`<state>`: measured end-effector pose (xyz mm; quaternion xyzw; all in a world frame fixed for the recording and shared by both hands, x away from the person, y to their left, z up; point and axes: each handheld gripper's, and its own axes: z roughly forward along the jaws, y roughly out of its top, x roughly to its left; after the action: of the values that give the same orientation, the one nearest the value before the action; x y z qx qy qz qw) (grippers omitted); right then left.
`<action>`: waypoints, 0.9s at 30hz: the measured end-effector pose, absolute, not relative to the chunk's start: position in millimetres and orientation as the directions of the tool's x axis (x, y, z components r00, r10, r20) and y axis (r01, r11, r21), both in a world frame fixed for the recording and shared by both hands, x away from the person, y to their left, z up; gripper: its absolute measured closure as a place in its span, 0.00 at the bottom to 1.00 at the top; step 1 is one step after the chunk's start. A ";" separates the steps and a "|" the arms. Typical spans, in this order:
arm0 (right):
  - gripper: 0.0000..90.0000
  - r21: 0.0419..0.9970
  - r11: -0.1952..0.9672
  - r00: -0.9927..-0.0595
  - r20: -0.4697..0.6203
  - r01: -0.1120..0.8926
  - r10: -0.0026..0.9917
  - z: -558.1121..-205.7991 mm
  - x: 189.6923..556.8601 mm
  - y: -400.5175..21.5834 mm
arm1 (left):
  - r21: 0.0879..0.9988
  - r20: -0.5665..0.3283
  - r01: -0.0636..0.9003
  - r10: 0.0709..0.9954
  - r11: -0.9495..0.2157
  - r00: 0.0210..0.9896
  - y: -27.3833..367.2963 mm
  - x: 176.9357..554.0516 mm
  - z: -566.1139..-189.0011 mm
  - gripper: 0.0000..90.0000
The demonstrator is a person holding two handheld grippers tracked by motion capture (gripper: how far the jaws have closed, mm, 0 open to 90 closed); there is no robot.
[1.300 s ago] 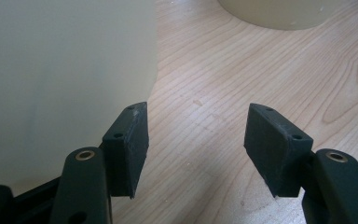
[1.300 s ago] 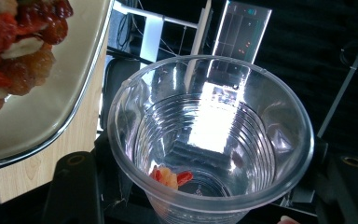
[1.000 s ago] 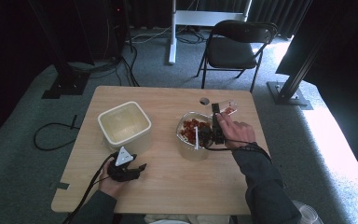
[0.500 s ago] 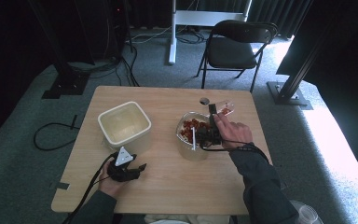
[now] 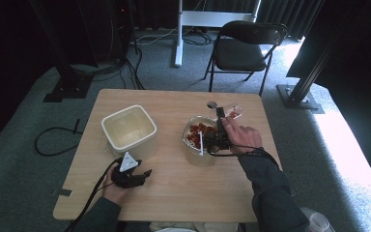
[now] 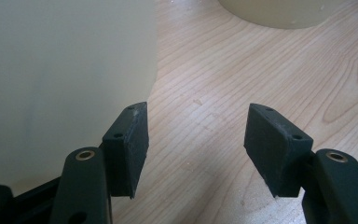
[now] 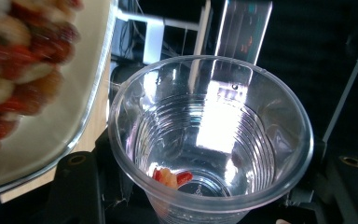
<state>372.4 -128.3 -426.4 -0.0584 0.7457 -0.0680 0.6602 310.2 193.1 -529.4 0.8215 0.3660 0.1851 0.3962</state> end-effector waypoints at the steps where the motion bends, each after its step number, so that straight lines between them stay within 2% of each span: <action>1: 0.38 -0.178 0.984 -0.121 -0.977 0.003 -0.177 -426.4 372.4 -128.3 | 0.786 0.014 0.455 0.748 -0.418 0.664 193.1 310.2 -529.4 0.45; 5: 0.38 -0.119 0.993 -0.129 -0.985 0.023 -0.115 -422.5 374.6 -126.6 | 0.787 0.013 0.454 0.748 -0.417 0.664 193.3 310.2 -529.3 0.45; 7: 0.38 -0.163 0.987 -0.129 -0.978 -0.015 -0.163 -426.8 370.3 -124.5 | 0.786 0.014 0.456 0.749 -0.418 0.663 193.1 310.4 -529.5 0.45; 10: 0.38 -0.118 0.993 -0.146 -0.982 -0.011 -0.118 -424.5 371.2 -123.9 | 0.787 0.014 0.455 0.748 -0.418 0.663 193.3 310.0 -529.2 0.45; 12: 0.38 -0.122 0.992 -0.142 -0.982 -0.009 -0.122 -425.7 371.3 -125.5 | 0.786 0.015 0.455 0.748 -0.419 0.663 193.3 310.0 -529.1 0.45; 17: 0.37 0.112 0.994 -0.220 -0.970 -0.006 0.108 -414.7 369.3 -138.4 | 0.785 0.014 0.456 0.747 -0.420 0.664 193.5 310.2 -529.2 0.45; 20: 0.37 0.201 0.979 -0.252 -0.947 0.024 0.201 -414.8 367.0 -148.8 | 0.786 0.014 0.456 0.748 -0.418 0.663 193.3 310.3 -529.4 0.45; 21: 0.37 0.201 0.979 -0.252 -0.947 0.024 0.201 -414.8 367.0 -148.8 | 0.786 0.014 0.456 0.748 -0.418 0.663 193.3 310.3 -529.4 0.45; 22: 0.37 0.310 0.948 -0.280 -0.907 0.068 0.316 -413.0 366.4 -162.3 | 0.786 0.014 0.454 0.748 -0.418 0.664 193.1 310.3 -529.6 0.45; 27: 0.37 0.505 0.851 -0.322 -0.789 0.145 0.523 -411.5 362.7 -186.3 | 0.784 0.014 0.458 0.749 -0.419 0.662 193.1 310.9 -530.0 0.45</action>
<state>362.7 -186.3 -411.5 0.2101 0.7942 0.1742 0.5430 310.9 193.1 -530.0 0.8220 0.3672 0.1844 0.3943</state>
